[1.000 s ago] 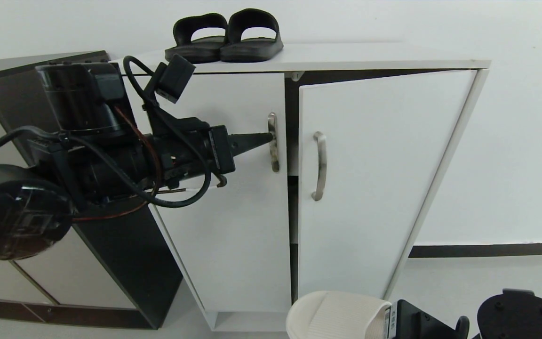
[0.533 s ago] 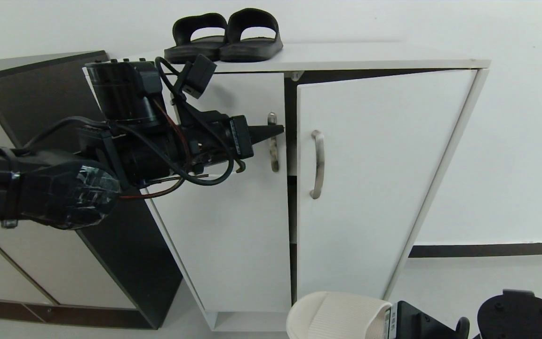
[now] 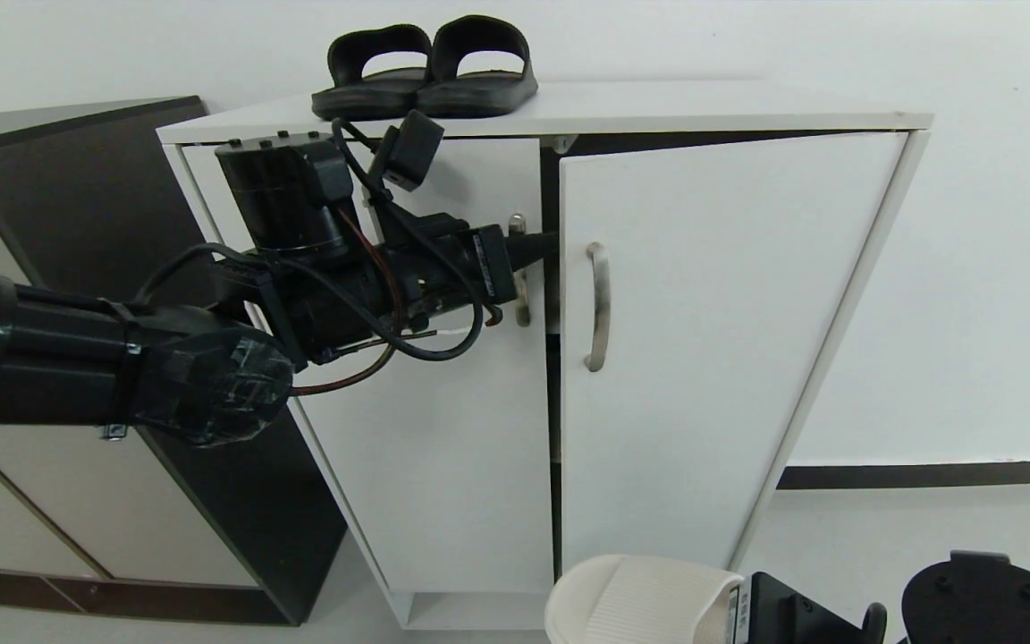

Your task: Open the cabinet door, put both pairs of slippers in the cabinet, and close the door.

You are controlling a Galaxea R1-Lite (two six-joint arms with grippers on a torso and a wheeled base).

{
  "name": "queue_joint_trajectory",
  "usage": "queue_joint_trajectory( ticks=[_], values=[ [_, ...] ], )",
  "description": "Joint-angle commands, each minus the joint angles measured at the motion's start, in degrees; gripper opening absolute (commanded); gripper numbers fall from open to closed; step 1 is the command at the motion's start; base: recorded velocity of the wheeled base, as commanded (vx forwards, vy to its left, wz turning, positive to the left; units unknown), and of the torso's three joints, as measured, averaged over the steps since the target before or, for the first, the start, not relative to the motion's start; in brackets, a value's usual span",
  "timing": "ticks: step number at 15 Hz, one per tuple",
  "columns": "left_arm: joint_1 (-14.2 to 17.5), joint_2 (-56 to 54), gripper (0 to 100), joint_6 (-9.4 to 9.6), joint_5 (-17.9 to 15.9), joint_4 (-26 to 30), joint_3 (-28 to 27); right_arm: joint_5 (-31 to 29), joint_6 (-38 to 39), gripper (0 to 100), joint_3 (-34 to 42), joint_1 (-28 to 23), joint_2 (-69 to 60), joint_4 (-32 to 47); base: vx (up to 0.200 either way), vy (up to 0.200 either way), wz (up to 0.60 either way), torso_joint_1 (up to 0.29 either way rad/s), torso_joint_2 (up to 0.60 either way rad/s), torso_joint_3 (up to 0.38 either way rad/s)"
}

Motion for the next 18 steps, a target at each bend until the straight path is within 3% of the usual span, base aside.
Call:
queue_joint_trajectory(
  ticks=[1,12,13,16,18],
  values=[
    [-0.3,1.2,0,-0.04,0.0,-0.1,0.0,0.0,0.0,0,0.0,0.0,0.6,-0.1,0.0,0.0,0.0,0.0,0.0,0.0],
    [-0.6,0.9,0,-0.04,0.1,2.9,-1.8,0.0,0.1,0,0.1,0.5,2.1,0.1,-0.018,0.0,0.0,0.0,0.0,0.0],
    [-1.3,0.9,0,-0.04,0.2,2.9,-1.6,0.1,0.2,0,0.2,0.5,2.6,0.1,-0.2,0.0,0.0,-0.002,0.0,0.002],
    [-5.6,0.8,0,0.31,4.9,2.6,-0.7,0.1,0.1,0,1.4,2.7,2.5,-0.1,-0.2,0.0,0.0,0.006,0.0,0.005],
    [-10.8,0.7,0,2.42,6.3,2.4,2.2,0.0,-0.1,0,3.4,6.0,0.6,-0.4,-0.2,0.0,0.0,0.0,0.01,0.005]
  ],
)
